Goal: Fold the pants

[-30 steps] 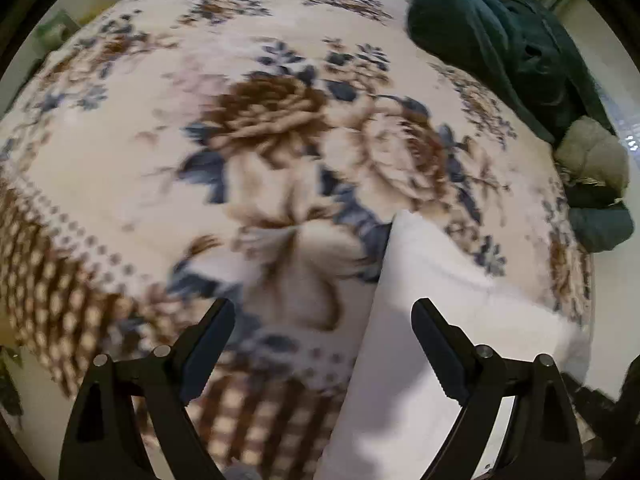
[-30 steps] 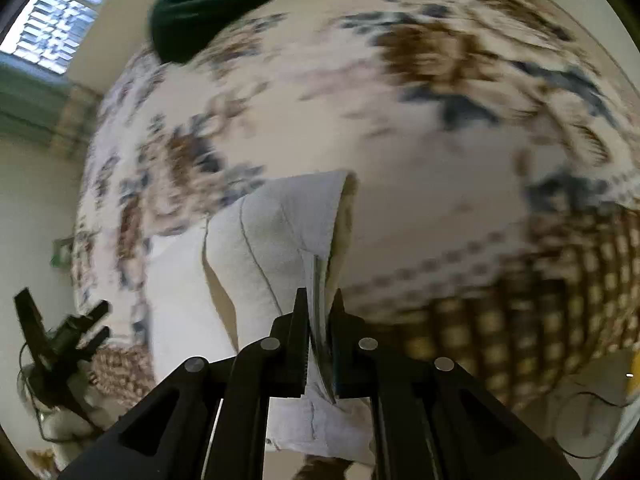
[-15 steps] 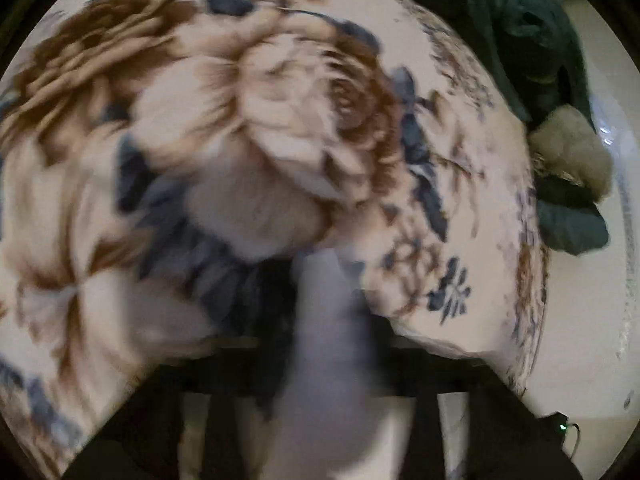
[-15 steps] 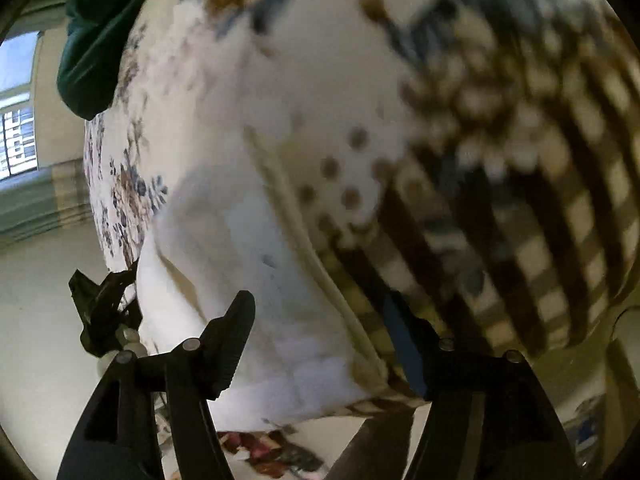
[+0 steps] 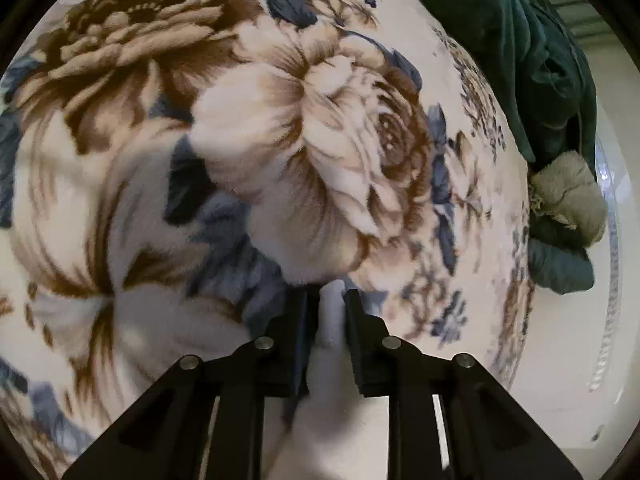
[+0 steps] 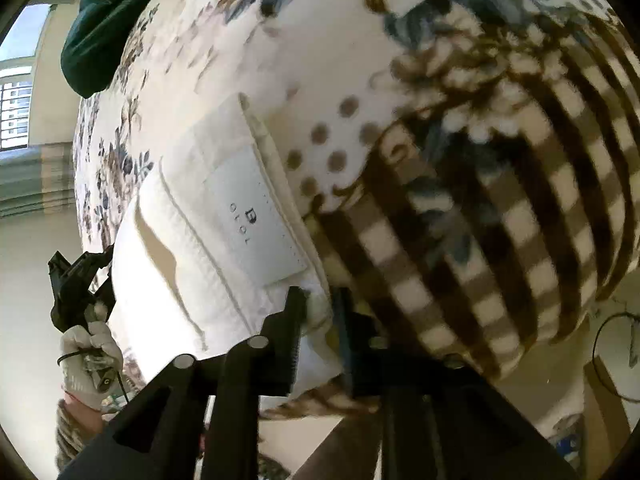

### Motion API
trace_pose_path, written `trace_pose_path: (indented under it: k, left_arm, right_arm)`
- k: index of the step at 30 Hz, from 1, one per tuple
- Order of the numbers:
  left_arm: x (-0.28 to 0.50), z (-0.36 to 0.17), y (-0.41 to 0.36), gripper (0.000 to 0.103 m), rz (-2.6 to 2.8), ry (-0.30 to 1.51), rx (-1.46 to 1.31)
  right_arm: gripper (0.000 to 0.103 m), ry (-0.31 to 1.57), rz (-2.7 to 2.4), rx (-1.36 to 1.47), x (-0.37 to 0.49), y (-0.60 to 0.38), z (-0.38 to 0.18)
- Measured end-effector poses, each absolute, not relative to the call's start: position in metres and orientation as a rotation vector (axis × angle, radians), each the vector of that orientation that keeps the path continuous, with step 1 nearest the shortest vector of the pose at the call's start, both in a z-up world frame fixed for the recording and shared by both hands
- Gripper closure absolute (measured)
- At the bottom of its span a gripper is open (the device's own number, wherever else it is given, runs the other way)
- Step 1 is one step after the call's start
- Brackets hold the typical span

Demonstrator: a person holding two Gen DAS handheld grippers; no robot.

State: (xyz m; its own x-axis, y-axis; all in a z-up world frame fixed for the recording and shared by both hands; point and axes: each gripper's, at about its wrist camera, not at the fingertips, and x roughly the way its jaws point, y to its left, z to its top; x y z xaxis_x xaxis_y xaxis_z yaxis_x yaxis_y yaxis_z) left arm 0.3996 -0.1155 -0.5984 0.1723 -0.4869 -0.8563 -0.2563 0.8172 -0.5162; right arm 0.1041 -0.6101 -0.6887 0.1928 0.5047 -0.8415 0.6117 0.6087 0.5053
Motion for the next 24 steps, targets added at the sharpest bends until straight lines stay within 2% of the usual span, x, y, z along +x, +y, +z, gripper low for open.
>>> trace_pose_path:
  k: [1, 2, 3, 4, 5, 11, 14, 17, 19, 24]
  left_arm:
    - [0.399, -0.586, -0.115, 0.075, -0.168, 1.415, -0.61]
    - [0.398, -0.578, -0.115, 0.062, -0.157, 1.403, -0.579]
    - [0.393, -0.561, -0.115, 0.051, -0.161, 1.368, -0.533]
    - [0.387, -0.551, -0.115, 0.028, -0.185, 1.348, -0.518]
    - [0.381, -0.543, -0.117, 0.017, -0.201, 1.333, -0.503]
    - [0.315, -0.52, -0.146, 0.017, -0.22, 1.348, -0.288]
    - [0.274, -0.525, -0.168, 0.017, -0.189, 1.404, -0.167]
    - [0.251, -0.536, -0.185, 0.017, -0.173, 1.441, -0.07]
    - [0.241, -0.548, -0.192, 0.017, -0.148, 1.473, -0.015]
    - [0.236, -0.566, -0.19, 0.016, -0.155, 1.506, -0.097]
  right_arm:
    - [0.071, 1.454, -0.092, 1.012, 0.102, -0.612, -0.685]
    - [0.061, 1.45, -0.098, 1.012, 0.1, -0.612, -0.68]
    - [0.058, 1.435, -0.114, 1.021, 0.093, -0.615, -0.675]
    - [0.055, 1.413, -0.136, 1.045, 0.087, -0.617, -0.671]
    - [0.055, 1.397, -0.156, 1.082, 0.08, -0.62, -0.667]
    - [0.055, 1.284, -0.137, 1.545, 0.025, -0.607, -0.7]
    - [0.055, 1.284, -0.147, 1.595, 0.022, -0.588, -0.716]
    - [0.056, 1.293, -0.132, 1.511, 0.036, -0.572, -0.716]
    - [0.061, 1.318, -0.152, 1.394, 0.056, -0.558, -0.71]
    - [0.075, 1.362, -0.208, 1.192, 0.071, -0.546, -0.685]
